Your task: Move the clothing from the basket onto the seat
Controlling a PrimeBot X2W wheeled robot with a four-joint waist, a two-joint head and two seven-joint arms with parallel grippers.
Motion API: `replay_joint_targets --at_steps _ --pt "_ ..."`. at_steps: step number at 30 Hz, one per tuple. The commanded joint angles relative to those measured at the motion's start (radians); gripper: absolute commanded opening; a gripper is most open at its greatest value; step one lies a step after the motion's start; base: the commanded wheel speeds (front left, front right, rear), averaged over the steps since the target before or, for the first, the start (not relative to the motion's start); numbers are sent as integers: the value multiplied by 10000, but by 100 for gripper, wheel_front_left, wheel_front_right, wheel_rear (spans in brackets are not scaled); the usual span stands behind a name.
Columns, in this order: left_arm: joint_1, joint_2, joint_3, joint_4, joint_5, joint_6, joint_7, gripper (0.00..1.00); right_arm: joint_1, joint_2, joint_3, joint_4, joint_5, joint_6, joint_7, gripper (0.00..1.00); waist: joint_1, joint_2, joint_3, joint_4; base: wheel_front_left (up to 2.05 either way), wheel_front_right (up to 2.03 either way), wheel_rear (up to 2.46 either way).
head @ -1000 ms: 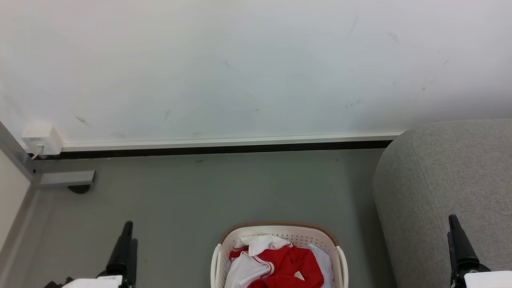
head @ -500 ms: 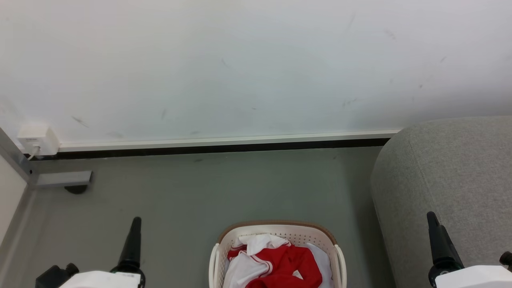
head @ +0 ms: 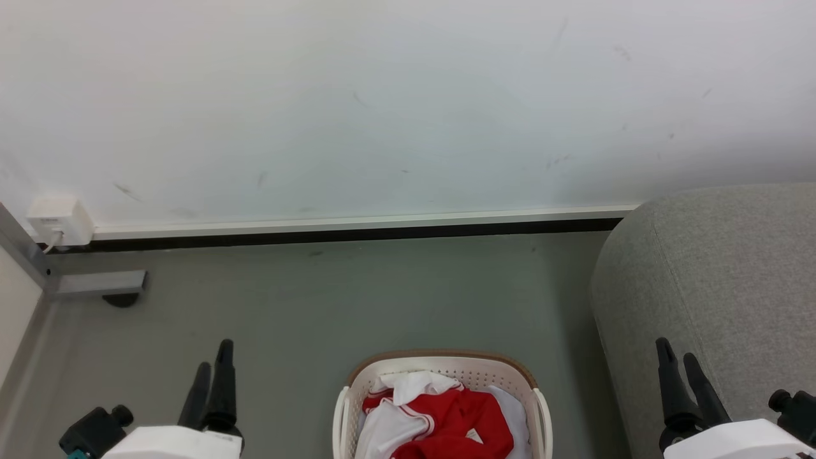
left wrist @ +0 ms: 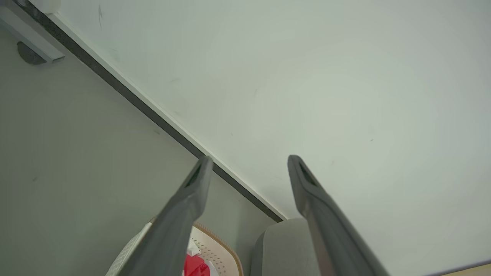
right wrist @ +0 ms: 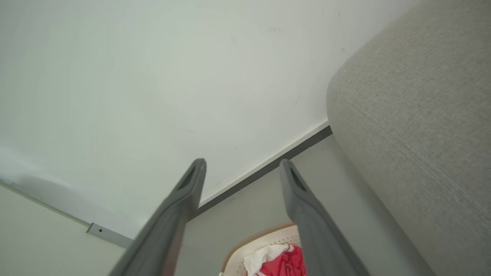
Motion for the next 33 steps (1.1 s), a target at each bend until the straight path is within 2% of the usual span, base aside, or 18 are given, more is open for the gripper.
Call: replay_joint_targets --at_steps 1,33 --pt "-182 85 -17 -181 442 19 -131 100 -274 -119 101 -71 -445 -7 -142 100 0 -1 12 -8 0 0 0" --pt "-41 286 -409 -75 4611 157 -1078 100 -347 -275 652 75 -4220 -12 -1084 100 0 -1 68 -124 0 0 0"
